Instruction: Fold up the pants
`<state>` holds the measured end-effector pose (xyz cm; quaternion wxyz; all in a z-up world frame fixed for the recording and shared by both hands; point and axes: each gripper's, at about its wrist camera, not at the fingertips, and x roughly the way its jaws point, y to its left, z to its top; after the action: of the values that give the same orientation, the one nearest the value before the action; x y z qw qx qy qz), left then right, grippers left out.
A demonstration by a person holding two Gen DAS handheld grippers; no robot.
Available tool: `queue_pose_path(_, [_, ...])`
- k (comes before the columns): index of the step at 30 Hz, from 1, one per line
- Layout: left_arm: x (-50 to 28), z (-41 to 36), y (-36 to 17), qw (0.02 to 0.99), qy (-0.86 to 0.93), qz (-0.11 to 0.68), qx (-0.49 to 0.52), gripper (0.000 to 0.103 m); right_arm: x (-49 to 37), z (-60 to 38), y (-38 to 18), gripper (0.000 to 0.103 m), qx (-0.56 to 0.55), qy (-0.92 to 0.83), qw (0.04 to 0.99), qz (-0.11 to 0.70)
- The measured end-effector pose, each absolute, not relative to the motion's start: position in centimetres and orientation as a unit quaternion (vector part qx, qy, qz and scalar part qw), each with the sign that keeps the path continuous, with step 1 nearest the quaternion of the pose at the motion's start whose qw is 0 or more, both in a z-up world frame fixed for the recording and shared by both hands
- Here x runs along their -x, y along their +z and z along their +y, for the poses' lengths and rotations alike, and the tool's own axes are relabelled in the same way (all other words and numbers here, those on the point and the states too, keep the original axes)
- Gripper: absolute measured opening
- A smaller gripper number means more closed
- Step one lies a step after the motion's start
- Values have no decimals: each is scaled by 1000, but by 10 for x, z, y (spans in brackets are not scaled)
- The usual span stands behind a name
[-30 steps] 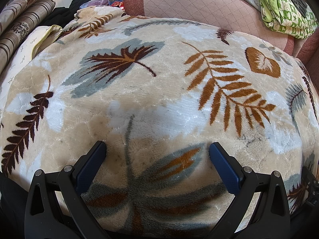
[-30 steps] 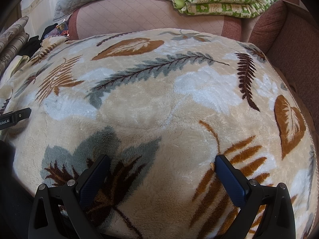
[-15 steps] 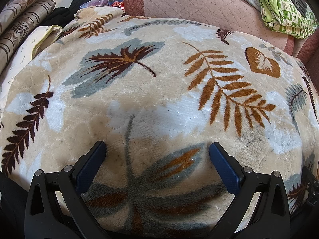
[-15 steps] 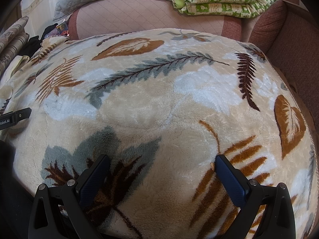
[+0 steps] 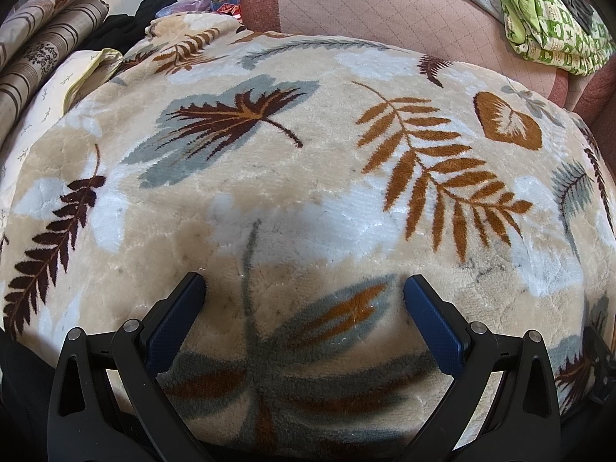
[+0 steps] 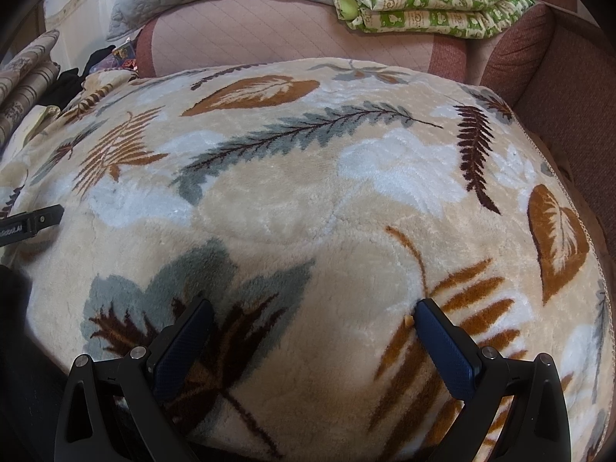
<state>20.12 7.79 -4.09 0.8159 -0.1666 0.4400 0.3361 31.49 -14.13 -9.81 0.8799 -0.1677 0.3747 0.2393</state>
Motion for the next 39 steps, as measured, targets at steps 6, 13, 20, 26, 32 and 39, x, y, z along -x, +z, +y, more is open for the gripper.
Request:
queue_pose_path(6, [-201, 78, -41, 816, 336, 440, 167, 103, -314, -143, -98, 103, 163, 241, 880, 376])
queue_pose_path(13, [-201, 78, -41, 816, 336, 440, 167, 103, -314, -143, -98, 103, 162, 242, 879, 376])
queue_pose_path(20, [-201, 78, -41, 816, 336, 440, 167, 103, -314, -144, -98, 103, 162, 242, 879, 376])
queue_pose_path(26, [-201, 78, -41, 816, 336, 440, 167, 103, -314, -144, -98, 103, 162, 242, 879, 376])
queue_pose_path(32, [-201, 78, -41, 816, 336, 440, 167, 103, -314, -144, -98, 103, 162, 242, 879, 377])
queue_pose_path(39, [-201, 79, -41, 816, 336, 440, 167, 103, -314, -143, -98, 103, 163, 242, 879, 377])
